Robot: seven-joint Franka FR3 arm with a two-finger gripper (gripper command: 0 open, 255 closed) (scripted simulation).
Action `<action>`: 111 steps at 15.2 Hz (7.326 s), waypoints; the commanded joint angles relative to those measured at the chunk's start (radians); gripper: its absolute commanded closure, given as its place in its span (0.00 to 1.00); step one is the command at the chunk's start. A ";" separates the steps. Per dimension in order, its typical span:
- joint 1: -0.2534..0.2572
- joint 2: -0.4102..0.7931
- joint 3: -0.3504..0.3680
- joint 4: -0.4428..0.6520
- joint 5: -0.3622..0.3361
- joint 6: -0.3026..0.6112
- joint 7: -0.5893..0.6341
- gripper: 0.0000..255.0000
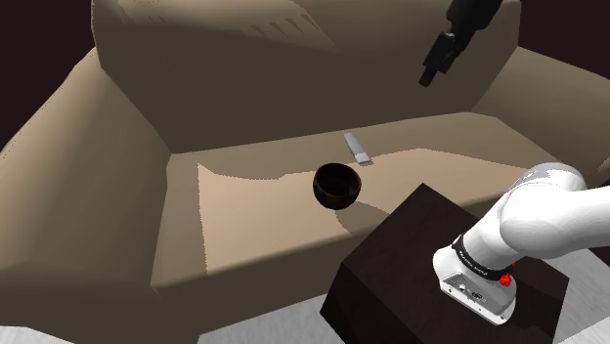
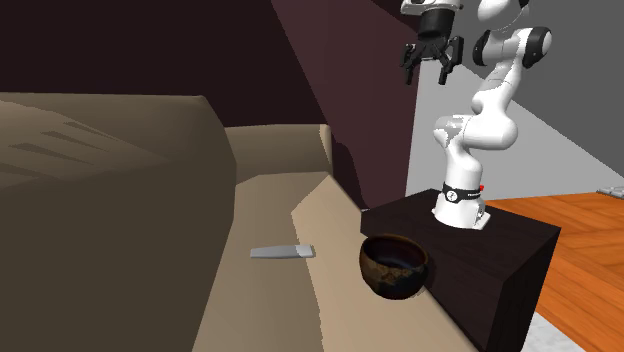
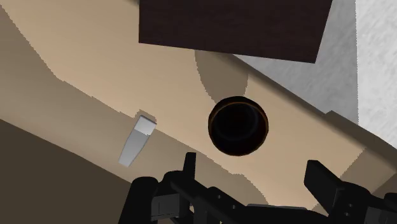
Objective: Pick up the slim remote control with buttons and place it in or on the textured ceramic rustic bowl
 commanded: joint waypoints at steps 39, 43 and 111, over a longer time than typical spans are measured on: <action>-0.188 1.157 -0.182 0.131 0.085 0.984 -0.022 0.00; -0.225 1.308 -0.174 0.244 0.123 1.015 -0.034 0.00; -0.263 1.314 -0.206 0.473 0.120 0.783 -0.010 1.00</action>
